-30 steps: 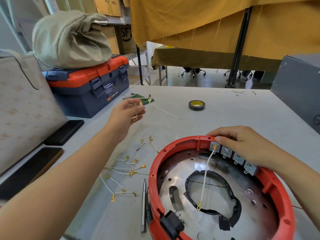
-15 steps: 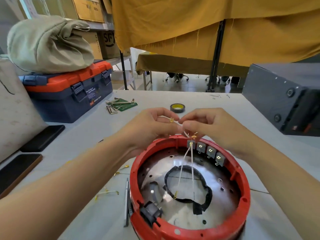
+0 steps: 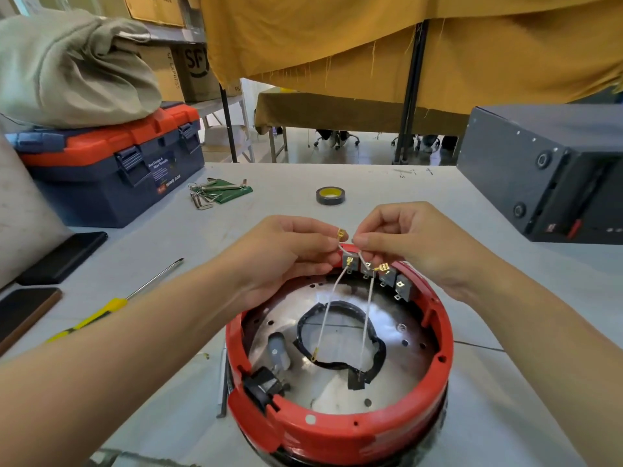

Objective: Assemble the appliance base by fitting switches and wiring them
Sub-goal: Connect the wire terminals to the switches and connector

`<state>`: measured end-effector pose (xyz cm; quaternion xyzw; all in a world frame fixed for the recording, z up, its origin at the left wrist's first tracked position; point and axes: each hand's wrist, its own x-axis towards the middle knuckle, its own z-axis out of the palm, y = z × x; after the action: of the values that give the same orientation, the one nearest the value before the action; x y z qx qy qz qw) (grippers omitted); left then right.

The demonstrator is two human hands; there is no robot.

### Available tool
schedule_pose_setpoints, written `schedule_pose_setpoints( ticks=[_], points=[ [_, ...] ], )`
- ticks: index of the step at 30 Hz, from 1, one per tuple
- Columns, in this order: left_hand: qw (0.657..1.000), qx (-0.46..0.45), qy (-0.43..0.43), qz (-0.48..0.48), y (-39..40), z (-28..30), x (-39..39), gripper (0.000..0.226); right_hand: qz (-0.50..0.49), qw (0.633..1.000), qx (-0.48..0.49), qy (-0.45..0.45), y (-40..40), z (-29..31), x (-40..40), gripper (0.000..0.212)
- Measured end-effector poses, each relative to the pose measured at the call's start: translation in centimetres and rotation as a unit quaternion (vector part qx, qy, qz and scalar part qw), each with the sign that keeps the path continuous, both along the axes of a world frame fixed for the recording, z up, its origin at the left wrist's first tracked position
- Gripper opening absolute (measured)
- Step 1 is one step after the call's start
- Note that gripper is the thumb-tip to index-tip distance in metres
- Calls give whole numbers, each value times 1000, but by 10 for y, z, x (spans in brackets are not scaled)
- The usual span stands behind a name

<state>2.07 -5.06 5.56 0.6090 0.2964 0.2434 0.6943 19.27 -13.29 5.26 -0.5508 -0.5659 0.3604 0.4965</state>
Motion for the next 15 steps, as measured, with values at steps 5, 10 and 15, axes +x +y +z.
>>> schedule_pose_setpoints(
  ticks=[5, 10, 15],
  points=[
    [1000, -1, -8, 14, -4, -5, 2, 16, 3, 1000, -3, -9, -3, -5, 7, 4],
    [1000, -19, -18, 6, -5, -8, 0, 22, 5, 1000, -9, -4, -6, -9, 11, 5],
    [998, -45, -49, 10, -5, -11, -2, 28, 3, 1000, -15, -2, -7, -10, 14, 3]
  ],
)
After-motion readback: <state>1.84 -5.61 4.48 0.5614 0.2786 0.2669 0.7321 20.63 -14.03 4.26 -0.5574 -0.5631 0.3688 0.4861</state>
